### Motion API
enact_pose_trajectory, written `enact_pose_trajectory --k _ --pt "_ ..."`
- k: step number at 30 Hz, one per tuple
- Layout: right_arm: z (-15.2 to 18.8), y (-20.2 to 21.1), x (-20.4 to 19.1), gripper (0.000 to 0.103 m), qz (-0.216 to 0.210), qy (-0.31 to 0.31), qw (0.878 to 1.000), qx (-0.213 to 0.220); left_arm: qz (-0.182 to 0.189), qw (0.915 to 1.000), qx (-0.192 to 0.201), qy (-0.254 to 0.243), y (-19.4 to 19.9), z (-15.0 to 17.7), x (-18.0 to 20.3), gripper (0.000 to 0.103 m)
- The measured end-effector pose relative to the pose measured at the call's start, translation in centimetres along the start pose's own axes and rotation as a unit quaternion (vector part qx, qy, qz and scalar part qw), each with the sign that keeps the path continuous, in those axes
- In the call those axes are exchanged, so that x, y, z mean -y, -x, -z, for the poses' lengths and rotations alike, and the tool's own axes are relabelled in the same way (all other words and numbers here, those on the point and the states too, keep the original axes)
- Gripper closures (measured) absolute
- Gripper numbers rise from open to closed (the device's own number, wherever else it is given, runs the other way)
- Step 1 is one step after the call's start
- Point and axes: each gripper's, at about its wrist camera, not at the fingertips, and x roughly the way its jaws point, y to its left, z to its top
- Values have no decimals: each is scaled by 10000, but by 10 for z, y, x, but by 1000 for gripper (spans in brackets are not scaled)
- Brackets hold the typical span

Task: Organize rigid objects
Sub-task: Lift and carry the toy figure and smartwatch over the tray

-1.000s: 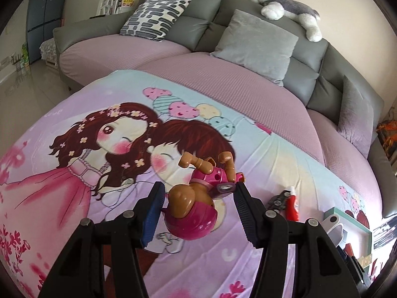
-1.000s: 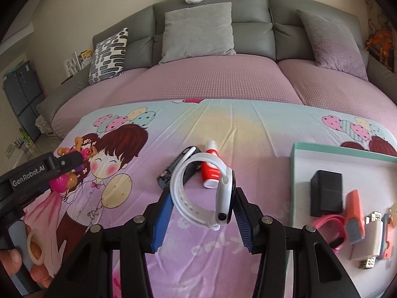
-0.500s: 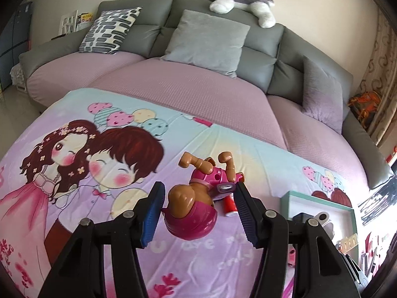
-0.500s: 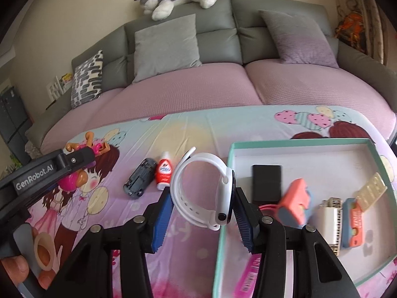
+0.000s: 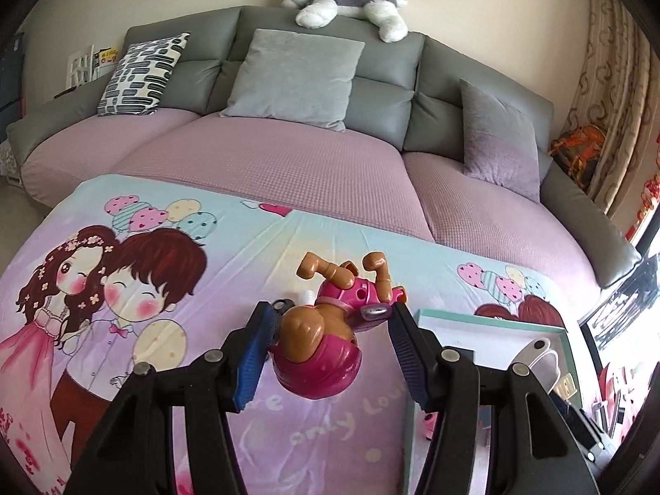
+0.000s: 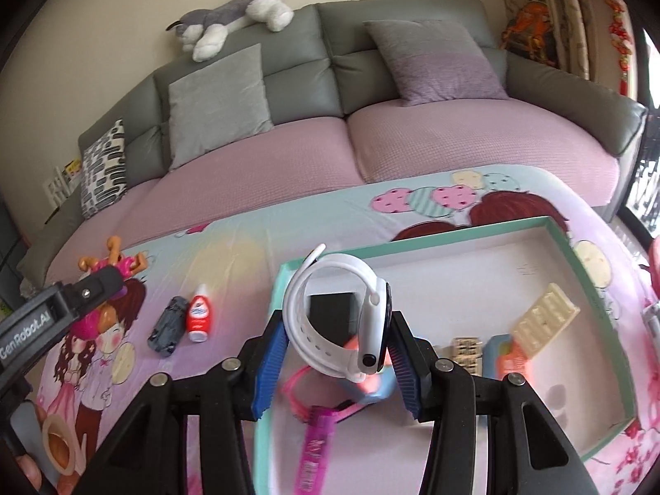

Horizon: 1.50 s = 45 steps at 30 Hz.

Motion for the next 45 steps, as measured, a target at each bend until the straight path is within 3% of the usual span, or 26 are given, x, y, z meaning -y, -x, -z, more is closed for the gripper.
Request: enact_pose_trajectory --k 12,23,45 --pt "-7 4 59 52 627 -406 9972 -6 751 9960 -221 -425 -11 22 75 44" --pt "-8 4 101 52 1108 -795 9905 -148 987 9902 -449 -875 -20 41 118 44" --pt "-5 -2 112 51 1201 -689 9895 -419 1004 9850 -841 -1121 -40 56 139 44"
